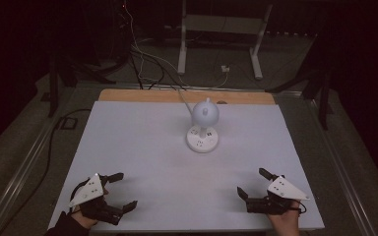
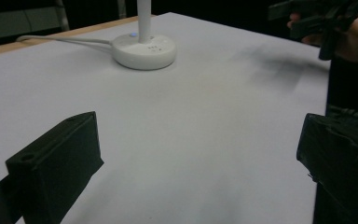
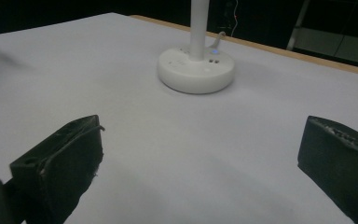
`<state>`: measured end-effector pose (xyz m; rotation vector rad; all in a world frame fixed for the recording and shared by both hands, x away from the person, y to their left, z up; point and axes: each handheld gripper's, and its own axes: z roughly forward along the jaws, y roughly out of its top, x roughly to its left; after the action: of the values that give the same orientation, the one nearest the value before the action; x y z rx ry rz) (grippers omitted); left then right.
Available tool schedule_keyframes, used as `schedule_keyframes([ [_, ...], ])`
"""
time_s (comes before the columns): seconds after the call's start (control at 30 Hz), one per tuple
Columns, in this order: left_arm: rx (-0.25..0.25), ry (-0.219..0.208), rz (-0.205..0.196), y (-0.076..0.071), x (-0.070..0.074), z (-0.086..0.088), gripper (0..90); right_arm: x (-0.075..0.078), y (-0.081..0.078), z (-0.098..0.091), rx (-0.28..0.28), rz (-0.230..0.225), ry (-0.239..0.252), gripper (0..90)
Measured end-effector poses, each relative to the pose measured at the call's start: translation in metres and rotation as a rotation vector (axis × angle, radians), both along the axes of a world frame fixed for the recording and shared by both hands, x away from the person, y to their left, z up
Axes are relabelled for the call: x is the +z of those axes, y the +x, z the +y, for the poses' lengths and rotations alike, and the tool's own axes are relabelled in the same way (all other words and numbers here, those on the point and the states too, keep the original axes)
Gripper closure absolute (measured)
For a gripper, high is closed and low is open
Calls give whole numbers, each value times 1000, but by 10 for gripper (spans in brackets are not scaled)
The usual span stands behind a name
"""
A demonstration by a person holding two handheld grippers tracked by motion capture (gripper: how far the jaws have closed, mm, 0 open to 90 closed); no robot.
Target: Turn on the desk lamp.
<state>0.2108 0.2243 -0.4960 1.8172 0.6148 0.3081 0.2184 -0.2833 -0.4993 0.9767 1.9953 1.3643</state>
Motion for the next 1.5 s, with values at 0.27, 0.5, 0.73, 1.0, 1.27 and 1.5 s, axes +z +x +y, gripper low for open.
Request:
schedule_keyframes([
  [0.27,7,-9,-21,2,-3,-2,4,0,3,-1,3,32,-19,1],
  [0.5,21,0,-13,3,-3,-2,4,0,2,2,12,40,-26,1],
  [0.73,27,8,-15,2,-2,-3,4,2,1,1,4,62,-1,1],
  [1.0,26,4,-11,2,-1,-3,4,3,1,4,14,89,-15,1],
  [1.27,14,-3,-13,1,0,-5,4,7,1,2,21,73,12,1],
  [1.5,16,-8,-7,1,0,-4,4,21,5,-2,-3,69,14,1],
])
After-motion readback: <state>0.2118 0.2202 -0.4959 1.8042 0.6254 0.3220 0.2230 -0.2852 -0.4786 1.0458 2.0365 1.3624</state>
